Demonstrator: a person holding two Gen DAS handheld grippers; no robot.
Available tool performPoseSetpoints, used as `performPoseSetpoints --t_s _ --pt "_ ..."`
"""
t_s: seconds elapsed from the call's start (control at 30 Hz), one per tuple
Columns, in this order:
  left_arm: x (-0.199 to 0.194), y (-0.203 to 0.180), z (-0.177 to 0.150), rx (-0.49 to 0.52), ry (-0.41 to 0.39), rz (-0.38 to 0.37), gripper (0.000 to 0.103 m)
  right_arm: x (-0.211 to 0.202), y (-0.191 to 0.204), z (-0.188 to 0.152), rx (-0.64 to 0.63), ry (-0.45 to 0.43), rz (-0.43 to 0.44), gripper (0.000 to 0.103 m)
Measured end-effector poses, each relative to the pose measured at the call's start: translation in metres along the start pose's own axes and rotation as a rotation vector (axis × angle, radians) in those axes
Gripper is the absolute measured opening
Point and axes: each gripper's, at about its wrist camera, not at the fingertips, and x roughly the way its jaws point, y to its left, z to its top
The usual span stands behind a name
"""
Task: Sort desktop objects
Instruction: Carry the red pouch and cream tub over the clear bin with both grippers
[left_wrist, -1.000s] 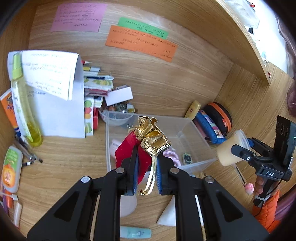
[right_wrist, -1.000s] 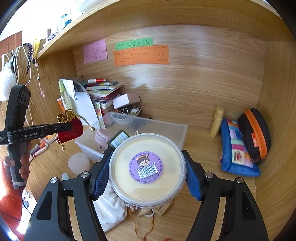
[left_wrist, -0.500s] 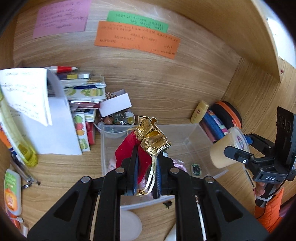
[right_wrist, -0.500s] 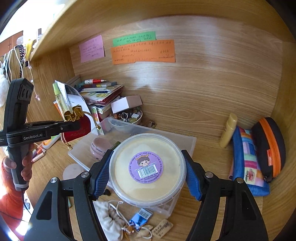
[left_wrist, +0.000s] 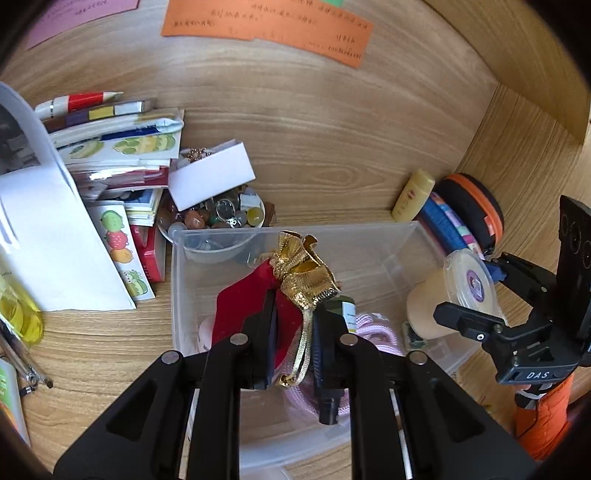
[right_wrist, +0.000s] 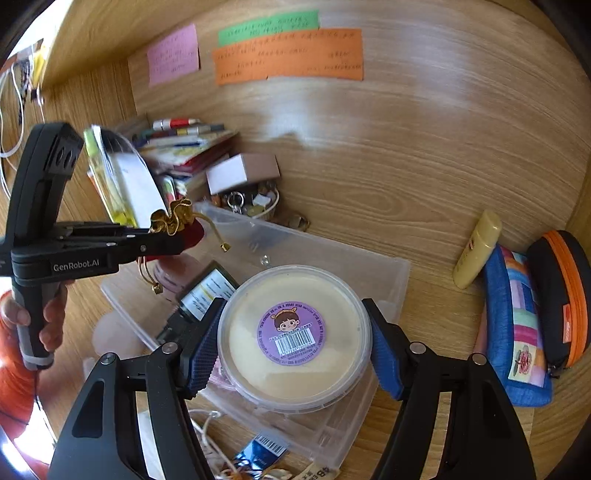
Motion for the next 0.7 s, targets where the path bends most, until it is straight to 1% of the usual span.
performPoseSetpoints --t_s 0.23,0.33,0.5,0.57,0.63,0.7 --pt "0.014 0.002 -0.005 0.008 0.036 -0.002 0.015 0.020 0.004 -0.002 -0.035 0.053 -0.017 0.068" --pt "0.017 0.003 -0.007 0.011 0.050 0.010 0.015 0.026 0.007 -0.003 -0.056 0.064 -0.050 0.068" --pt "0.018 0.002 -0.008 0.018 0.061 0.027 0.015 0.029 0.008 -0.005 -0.070 0.073 -0.061 0.068" --pt "0.018 0.000 -0.008 0.023 0.062 0.046 0.015 0.030 0.009 -0.004 -0.078 0.078 -0.067 0.068" --pt "0.017 -0.002 -0.008 0.030 0.062 0.066 0.018 0.033 0.011 -0.005 -0.096 0.092 -0.082 0.068" --pt "0.016 -0.003 -0.008 0.028 0.062 0.070 0.024 0.035 0.015 -0.007 -0.114 0.102 -0.098 0.068"
